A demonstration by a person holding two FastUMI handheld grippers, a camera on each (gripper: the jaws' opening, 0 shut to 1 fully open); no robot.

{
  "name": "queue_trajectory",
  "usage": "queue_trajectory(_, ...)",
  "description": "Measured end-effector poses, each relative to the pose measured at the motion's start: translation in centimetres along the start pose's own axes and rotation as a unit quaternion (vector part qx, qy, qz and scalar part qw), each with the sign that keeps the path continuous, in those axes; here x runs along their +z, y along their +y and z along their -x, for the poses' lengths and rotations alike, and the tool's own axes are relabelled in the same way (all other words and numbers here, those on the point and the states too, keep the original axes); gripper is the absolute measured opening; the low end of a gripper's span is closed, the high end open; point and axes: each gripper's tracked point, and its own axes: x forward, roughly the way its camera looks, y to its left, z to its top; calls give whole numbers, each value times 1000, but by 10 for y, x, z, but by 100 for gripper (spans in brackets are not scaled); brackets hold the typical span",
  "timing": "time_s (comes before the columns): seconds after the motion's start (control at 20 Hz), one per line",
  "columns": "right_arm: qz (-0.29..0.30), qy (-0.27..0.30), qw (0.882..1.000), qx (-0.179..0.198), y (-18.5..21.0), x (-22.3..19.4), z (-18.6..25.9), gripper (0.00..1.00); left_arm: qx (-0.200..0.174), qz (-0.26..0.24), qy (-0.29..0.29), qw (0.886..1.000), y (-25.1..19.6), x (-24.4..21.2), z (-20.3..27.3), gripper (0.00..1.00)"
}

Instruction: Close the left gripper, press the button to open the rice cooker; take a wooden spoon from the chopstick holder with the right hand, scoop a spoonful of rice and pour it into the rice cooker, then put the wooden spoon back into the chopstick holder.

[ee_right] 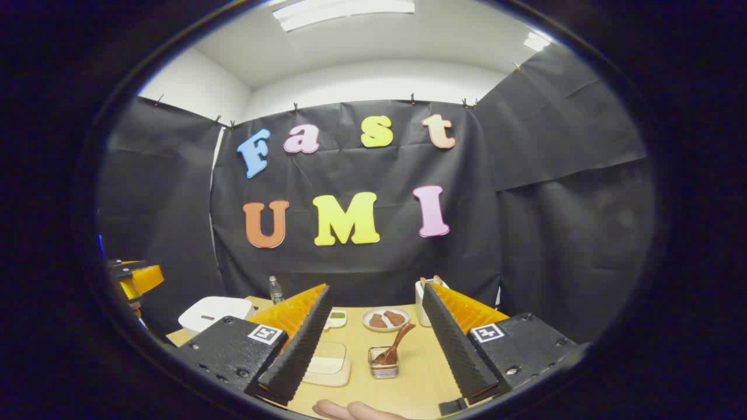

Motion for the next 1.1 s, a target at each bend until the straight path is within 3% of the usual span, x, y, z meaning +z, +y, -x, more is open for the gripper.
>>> queue_trajectory(0.6,18,-11,1000,0,1,1,18,100,-20,-18,6,1000,-15,-12,3,94)
queue_trajectory(1.1,16,-5,1000,-11,-9,-10,15,100,1,-17,1,1000,9,-18,-3,94)
